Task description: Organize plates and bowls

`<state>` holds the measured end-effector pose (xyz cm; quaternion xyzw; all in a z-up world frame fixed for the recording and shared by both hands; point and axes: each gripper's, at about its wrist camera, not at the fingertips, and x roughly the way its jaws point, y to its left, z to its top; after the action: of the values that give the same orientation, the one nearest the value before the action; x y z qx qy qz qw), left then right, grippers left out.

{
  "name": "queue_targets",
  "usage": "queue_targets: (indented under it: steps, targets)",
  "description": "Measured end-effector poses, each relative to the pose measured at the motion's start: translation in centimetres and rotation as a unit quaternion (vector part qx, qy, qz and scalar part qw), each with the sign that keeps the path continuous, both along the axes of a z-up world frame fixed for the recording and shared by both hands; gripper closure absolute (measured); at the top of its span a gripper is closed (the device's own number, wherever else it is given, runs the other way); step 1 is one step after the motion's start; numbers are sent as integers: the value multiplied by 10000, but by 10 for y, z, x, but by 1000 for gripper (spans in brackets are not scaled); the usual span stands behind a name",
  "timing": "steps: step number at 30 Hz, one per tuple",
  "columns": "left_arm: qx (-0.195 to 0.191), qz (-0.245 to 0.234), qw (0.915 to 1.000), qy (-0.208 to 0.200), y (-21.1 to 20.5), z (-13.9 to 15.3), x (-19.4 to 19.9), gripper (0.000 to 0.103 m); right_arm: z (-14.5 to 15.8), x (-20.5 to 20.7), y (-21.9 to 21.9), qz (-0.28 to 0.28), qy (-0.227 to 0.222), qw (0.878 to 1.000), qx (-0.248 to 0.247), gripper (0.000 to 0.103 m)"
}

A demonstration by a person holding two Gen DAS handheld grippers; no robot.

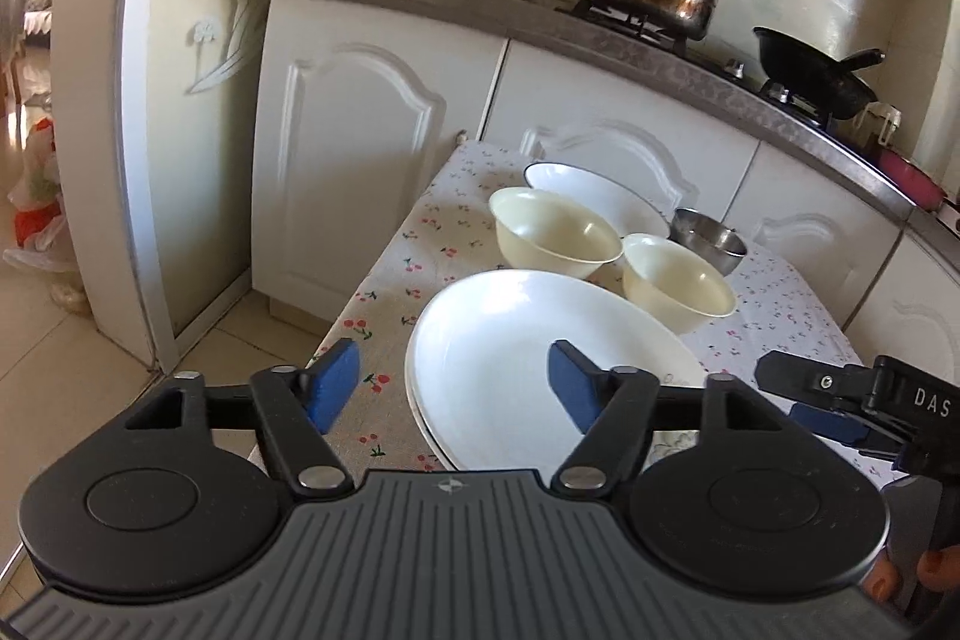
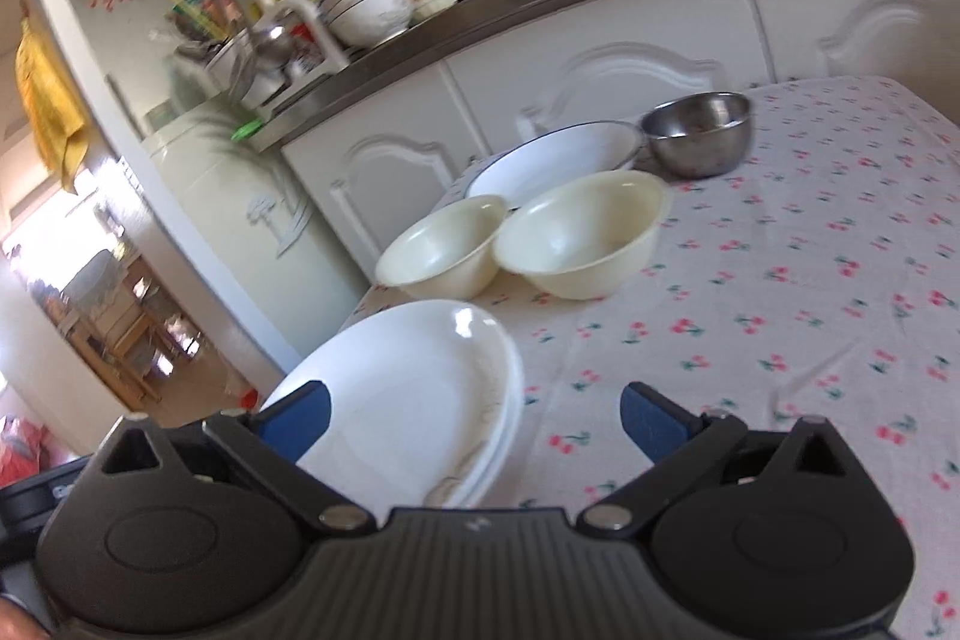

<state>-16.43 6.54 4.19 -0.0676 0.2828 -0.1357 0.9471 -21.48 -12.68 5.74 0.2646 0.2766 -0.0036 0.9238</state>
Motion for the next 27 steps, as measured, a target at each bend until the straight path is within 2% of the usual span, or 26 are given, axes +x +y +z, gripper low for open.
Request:
queue_targets:
  steps: [9, 13, 19, 27]
  targets:
    - [84, -431, 9990, -2, -13, 11, -16, 0, 1, -41, -33, -723, -86, 9973, 133, 1]
    - [195, -579, 9981, -118, -26, 14, -25, 0, 8, -63, -48, -960, -333, 9948, 117, 1]
    - [180, -630, 9975, -252, -41, 20, -31, 0, 17, -85, -59, -1093, -577, 9923, -91, 1]
    - [-45, -888, 9953, -386, -76, 26, -18, 0, 16, -100, -75, -1210, -525, 9913, -2, 1]
